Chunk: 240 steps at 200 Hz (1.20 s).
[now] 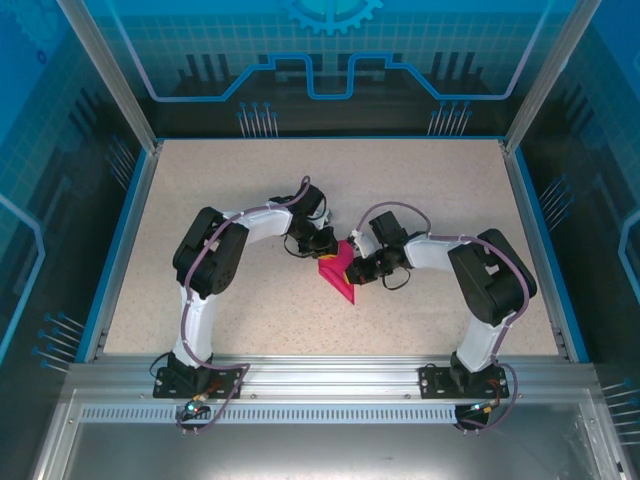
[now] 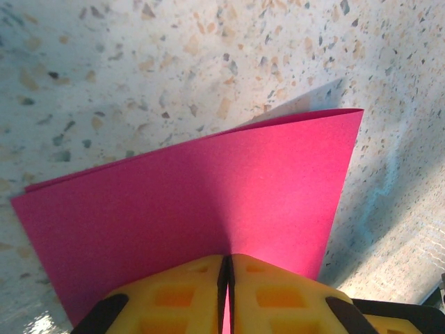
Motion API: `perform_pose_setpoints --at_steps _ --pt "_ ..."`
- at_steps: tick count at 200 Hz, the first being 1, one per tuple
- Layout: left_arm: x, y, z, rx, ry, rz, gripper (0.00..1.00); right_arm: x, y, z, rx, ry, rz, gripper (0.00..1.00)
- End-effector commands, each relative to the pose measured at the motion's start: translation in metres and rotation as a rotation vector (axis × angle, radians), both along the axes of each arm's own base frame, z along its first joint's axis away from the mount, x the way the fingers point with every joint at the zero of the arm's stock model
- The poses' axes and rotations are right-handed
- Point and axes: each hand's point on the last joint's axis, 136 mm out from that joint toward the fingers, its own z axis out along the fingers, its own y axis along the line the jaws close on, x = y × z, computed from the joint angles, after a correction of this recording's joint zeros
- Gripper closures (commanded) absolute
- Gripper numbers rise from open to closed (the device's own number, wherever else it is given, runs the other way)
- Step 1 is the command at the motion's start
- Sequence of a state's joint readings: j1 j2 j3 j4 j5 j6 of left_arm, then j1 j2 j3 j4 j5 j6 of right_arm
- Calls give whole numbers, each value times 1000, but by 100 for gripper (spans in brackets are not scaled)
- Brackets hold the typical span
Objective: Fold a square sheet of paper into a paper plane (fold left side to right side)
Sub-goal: Third fold the triangle at the center of the table.
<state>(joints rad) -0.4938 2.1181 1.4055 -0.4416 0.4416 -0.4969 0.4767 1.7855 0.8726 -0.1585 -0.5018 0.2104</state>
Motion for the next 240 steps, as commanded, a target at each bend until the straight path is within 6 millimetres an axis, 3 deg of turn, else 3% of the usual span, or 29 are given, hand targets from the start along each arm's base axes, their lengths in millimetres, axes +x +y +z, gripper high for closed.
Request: perform_pose_setpoints --at_steps 1,36,190,240 --pt "-15 7 -26 78 62 -14 85 12 -1 10 8 -9 -22 100" --pt "-15 7 -25 79 59 -14 86 13 -1 11 6 -11 -17 100" --pt "-16 9 -27 84 63 -11 87 4 -11 -17 -57 66 -27 100" --pt "-12 7 -8 64 29 -16 83 -5 -18 -28 -92 95 -39 100"
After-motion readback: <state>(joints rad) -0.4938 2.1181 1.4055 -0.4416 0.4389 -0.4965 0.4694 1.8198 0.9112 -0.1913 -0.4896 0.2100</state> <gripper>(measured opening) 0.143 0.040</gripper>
